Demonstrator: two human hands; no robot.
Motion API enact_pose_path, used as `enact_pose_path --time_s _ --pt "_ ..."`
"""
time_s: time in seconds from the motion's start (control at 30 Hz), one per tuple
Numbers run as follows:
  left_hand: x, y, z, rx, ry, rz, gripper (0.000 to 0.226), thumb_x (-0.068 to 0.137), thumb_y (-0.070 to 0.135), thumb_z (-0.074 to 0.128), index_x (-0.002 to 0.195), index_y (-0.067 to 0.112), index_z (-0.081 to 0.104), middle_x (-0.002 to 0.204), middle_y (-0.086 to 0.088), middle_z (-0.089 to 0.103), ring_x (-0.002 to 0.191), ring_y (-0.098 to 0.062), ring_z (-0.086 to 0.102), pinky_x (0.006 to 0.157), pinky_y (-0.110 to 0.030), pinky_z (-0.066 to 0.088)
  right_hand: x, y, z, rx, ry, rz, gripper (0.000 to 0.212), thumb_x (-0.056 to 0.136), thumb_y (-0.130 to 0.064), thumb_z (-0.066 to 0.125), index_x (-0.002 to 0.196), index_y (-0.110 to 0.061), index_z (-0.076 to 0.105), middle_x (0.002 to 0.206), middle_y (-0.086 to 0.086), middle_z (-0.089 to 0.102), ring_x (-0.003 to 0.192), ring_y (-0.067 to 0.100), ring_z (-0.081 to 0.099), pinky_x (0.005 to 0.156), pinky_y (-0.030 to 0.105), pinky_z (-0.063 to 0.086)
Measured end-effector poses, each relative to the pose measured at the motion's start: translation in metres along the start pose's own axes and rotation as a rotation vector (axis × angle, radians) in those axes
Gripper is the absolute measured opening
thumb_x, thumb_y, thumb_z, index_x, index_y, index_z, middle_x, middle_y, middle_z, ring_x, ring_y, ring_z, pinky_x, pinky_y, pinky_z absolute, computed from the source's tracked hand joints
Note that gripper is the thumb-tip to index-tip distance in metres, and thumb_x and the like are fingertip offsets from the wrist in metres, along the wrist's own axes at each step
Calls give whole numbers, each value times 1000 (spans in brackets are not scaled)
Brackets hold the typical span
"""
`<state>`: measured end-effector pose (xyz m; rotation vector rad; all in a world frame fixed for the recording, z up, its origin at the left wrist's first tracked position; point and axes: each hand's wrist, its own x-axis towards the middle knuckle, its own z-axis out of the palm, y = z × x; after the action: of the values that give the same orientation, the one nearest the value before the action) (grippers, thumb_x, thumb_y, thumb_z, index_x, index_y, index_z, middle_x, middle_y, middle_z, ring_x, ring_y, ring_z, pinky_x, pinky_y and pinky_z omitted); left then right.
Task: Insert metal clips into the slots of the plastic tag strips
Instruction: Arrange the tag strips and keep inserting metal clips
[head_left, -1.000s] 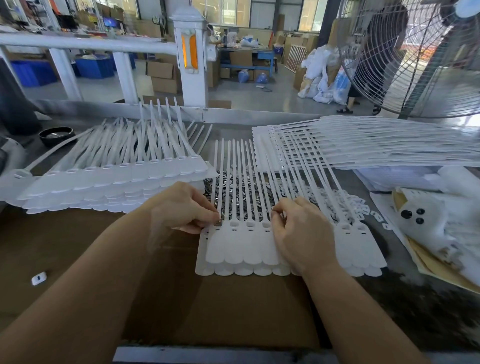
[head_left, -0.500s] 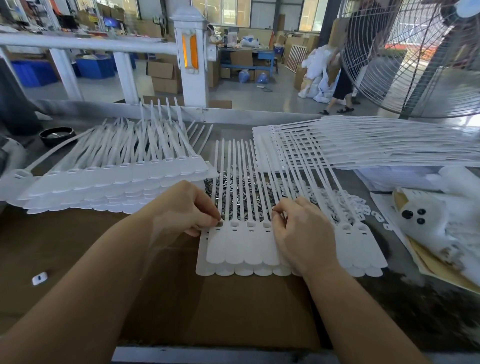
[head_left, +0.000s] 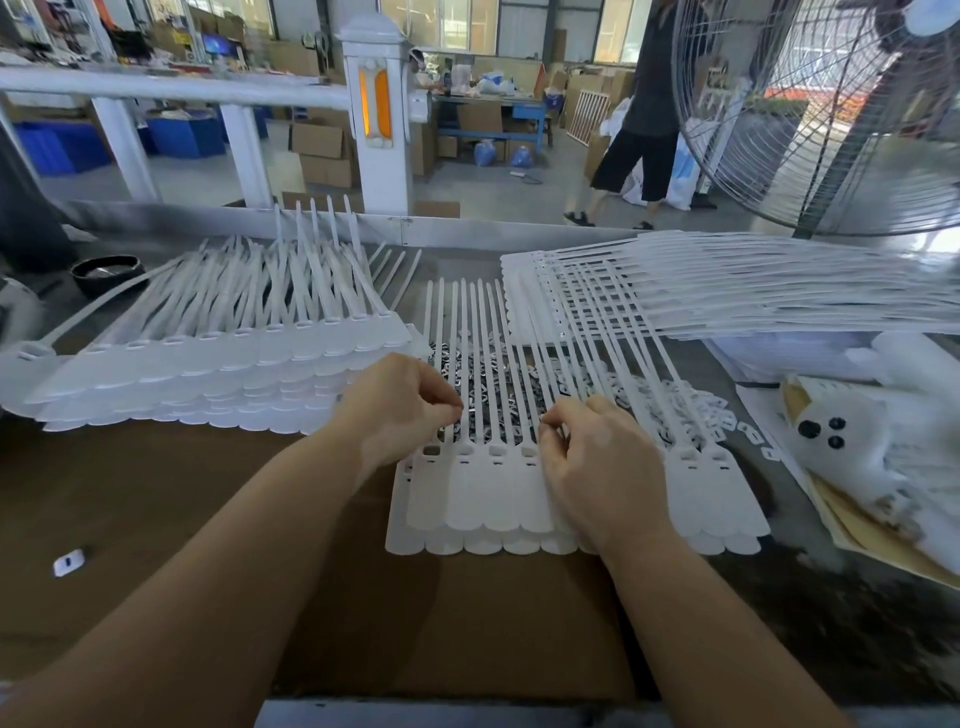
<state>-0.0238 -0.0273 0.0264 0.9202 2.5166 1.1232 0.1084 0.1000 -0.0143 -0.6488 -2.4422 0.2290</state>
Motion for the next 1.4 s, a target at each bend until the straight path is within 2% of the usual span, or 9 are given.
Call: enact_pose_path --time_s 0.07,0.2,0.33,0.43,0.67,0.87,0.97,1.2,1.4 --pt "4 1 7 61 14 21 6 84 20 67 86 25 71 77 10 62 66 -7 57 58 -20 45 0 0 0 -1 3 -1 12 90 -22 53 90 -16 64 79 -3 56 71 12 45 65 22 31" --pt "11 3 17 196 3 34 18 85 24 66 102 26 70 77 11 58 62 -4 51 59 -21 43 0 1 1 -7 -1 4 13 90 -23 52 89 -16 63 80 -3 56 72 12 45 66 22 31" --pt "14 9 23 294 18 -18 18 80 18 60 92 19 73 79 -3 67 65 -16 54 65 -29 51 -1 1 1 -4 -1 9 14 90 -25 51 89 -18 62 80 -4 56 73 12 45 66 21 30" --pt "16 14 26 374 27 -29 7 79 18 59 78 19 66 82 -7 65 68 -22 51 66 -29 50 0 1 1 -6 -6 13 14 91 -25 50 89 -18 62 82 -3 57 74 12 45 66 22 31" --pt "20 16 29 431 61 -7 20 84 14 55 95 12 71 97 -6 66 80 -24 62 73 -35 55 0 1 0 4 -15 13 14 91 -26 49 90 -18 62 83 -4 57 76 12 46 67 22 32" --pt "18 12 29 254 105 -49 20 82 7 55 84 19 70 73 3 63 73 -19 59 64 -27 50 0 0 -1 1 -12 10 16 92 -26 48 91 -18 62 82 -5 56 74 10 44 66 21 29" --pt "19 9 29 179 135 -64 15 83 10 57 83 22 67 76 4 61 75 -18 58 66 -26 48 0 1 0 1 -24 12 17 92 -27 47 93 -19 62 84 -4 57 76 11 46 67 21 32" --pt "17 5 26 -64 165 -77 18 84 11 61 73 24 64 65 7 61 53 -9 55 46 -21 45 0 1 0 5 -9 12 15 91 -26 50 90 -18 63 82 -4 57 74 11 45 67 22 33" --pt "7 0 16 -350 57 -72 11 83 14 68 75 21 68 57 9 57 41 0 46 37 -11 36 0 0 0 8 14 11 14 90 -24 52 89 -16 64 81 -2 58 72 11 43 66 22 30"
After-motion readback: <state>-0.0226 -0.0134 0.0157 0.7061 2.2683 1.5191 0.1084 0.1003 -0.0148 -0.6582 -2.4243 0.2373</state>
